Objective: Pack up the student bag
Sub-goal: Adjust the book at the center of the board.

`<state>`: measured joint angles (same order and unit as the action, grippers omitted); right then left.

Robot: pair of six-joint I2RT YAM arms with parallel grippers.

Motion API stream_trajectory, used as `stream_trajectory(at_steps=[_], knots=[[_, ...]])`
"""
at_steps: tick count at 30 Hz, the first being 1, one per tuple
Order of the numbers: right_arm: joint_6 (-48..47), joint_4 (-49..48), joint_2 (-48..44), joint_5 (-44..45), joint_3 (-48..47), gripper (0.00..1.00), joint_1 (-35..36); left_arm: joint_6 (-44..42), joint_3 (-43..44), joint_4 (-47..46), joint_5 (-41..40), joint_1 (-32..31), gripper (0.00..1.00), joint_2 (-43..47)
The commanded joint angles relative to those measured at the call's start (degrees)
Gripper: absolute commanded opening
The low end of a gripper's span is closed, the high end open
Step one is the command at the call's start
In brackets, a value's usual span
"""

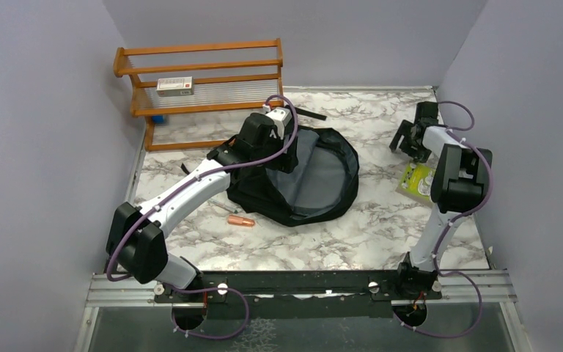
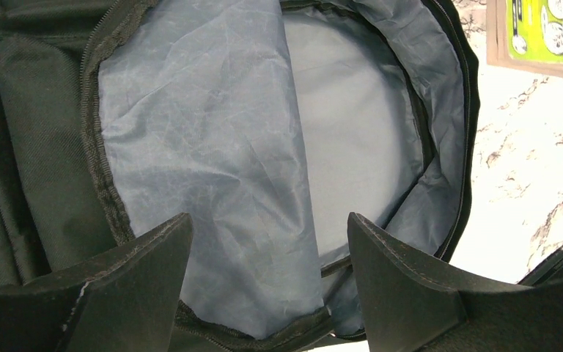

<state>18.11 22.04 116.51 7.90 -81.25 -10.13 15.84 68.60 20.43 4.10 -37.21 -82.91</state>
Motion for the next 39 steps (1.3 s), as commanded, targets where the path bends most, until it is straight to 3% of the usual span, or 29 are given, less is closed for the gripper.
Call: stream_trajectory(at_steps=[1, 6, 10, 16, 24, 28, 35, 39], knots=[[1.98, 3.29, -8.26, -8.86, 7.36, 0.82, -0.06, 0.02, 0.79, -3.20, 2.44, 0.08, 0.78, -0.97], [2.31, 2.33, -16.45, -10.52, 13.02, 0.81, 0.95, -0.14, 0.40, -4.06, 3.41, 0.03, 0.78, -1.27], [5.54, -2.01, -23.39, -1.80, 16.57, 0.82, 0.98, -0.17, 0.40, -4.40, 3.94, 0.03, 0.78, -1.39], [18.56, -0.67, -29.77, 13.12, 20.21, 0.86, 0.96, -0.20, 0.31, -6.29, 5.52, -0.38, 0.78, -0.78], [22.44, -1.04, -40.99, 20.36, 27.66, 0.87, 0.83, -2.08, 4.41, -9.62, 5.97, -4.00, 0.78, -4.41], [22.81, 2.11, -38.54, 25.15, 27.06, 0.89, 0.50, -0.91, 8.95, -10.06, 7.45, -5.78, 0.78, -9.06], [44.18, 11.84, -31.49, 32.03, 26.26, 0.90, 0.33, -0.14, 13.84, -9.48, 9.96, -8.19, 0.78, -14.00], [50.21, 12.30, -32.53, 34.44, 28.63, 0.90, 0.12, -0.44, 13.11, -8.93, 10.47, -8.58, 0.78, -13.58]])
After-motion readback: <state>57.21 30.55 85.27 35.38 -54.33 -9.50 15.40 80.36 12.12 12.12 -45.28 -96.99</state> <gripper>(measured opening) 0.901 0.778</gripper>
